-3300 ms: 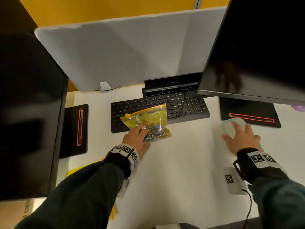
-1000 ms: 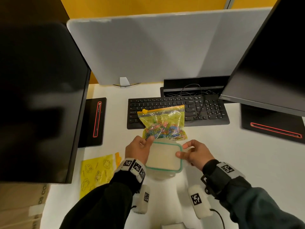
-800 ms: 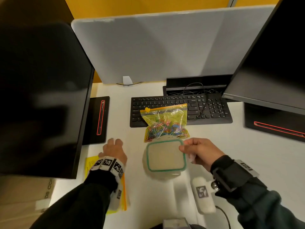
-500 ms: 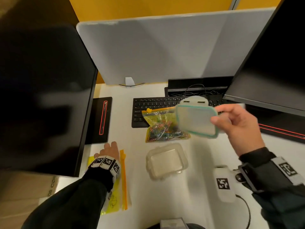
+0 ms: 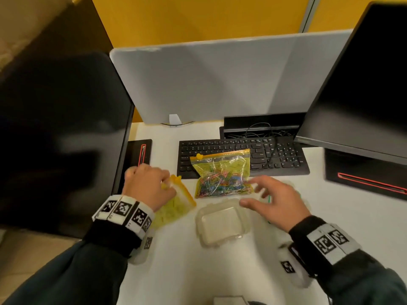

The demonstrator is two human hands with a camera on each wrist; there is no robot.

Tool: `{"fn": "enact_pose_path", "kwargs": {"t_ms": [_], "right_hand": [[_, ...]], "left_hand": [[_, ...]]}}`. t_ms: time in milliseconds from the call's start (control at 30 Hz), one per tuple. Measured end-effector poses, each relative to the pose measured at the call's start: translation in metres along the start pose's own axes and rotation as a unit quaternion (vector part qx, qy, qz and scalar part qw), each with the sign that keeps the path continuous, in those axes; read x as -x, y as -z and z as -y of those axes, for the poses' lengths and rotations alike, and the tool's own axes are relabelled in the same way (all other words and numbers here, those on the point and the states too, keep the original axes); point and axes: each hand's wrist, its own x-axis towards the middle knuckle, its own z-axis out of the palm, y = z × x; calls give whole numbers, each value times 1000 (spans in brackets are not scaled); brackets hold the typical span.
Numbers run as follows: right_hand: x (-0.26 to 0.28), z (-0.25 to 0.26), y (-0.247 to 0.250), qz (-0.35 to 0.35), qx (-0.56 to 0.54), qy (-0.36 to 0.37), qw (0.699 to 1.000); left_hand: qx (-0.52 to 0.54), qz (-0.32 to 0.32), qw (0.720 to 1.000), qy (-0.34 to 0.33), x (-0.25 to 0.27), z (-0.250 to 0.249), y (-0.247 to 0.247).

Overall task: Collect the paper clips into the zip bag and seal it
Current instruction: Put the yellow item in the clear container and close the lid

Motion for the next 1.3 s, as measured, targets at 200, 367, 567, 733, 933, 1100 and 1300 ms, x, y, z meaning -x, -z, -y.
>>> {"fn": "enact_pose_path", "kwargs": {"t_ms": [200,367,567,733,933,1100,1300], "right_hand": [[-43,70,-8,41,146,187,971],[-49,76,6,-23,74,242,967],[-44,74,20,55,-135,231,962],[-48,60,32,16,-164,227,960],[-45,55,34,-25,-127,233,964],[-39,20,49,-53,-342,-44,937],[-6,3,-5,269,-427,-95,858]], "left_hand": [[170,-47,971,-162,13,-38,40],[285,-91,935,-191,25,-42,46],[415,248,857,-177,-23,-20,6],[531,120,829,-131,16,-65,8],[553,190,803,-119,11,-83,-7],[584,55,809,-42,4,-75,-8],[618,7,786,32,7,-80,-23]]}}
